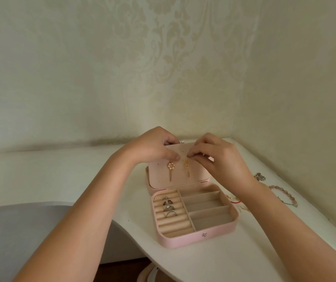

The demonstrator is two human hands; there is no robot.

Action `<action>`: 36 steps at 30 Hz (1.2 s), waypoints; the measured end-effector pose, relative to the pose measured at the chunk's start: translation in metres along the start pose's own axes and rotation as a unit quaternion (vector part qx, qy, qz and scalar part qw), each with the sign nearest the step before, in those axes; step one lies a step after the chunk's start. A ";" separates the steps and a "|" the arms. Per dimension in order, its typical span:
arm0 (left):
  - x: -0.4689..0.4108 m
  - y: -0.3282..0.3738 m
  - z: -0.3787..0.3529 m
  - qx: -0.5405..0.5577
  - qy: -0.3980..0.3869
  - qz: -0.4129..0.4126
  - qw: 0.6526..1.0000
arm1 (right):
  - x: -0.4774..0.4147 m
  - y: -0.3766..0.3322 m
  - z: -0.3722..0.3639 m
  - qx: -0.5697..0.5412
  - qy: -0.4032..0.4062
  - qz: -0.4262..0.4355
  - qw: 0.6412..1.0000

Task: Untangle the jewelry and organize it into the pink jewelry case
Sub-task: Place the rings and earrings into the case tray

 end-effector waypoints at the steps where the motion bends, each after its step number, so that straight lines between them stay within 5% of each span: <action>1: 0.000 0.000 -0.001 -0.002 0.000 0.000 1.000 | 0.001 -0.004 0.001 0.014 0.009 0.022 1.000; 14: 0.002 -0.001 -0.001 0.026 -0.017 0.000 1.000 | 0.011 -0.023 -0.003 0.041 0.045 0.142 0.988; 18: 0.004 -0.002 -0.001 0.038 -0.023 -0.001 0.999 | 0.012 -0.007 -0.011 -0.032 -0.003 0.086 0.996; 24: 0.006 -0.001 -0.002 0.045 -0.032 -0.003 0.999 | 0.017 -0.028 -0.007 0.067 0.028 0.202 0.977; 36: 0.004 -0.002 -0.001 0.046 -0.031 -0.004 0.998 | 0.016 -0.023 -0.006 0.120 0.050 0.191 0.973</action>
Point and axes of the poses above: each hand's wrist, its own x-axis away from the middle knuckle, its own z-axis out of the back of the hand, y = z × x, the point moved 10 cm from there along -x, towards the middle knuckle, and after that the axes turned 6 degrees about x, right-handed, at the moved point
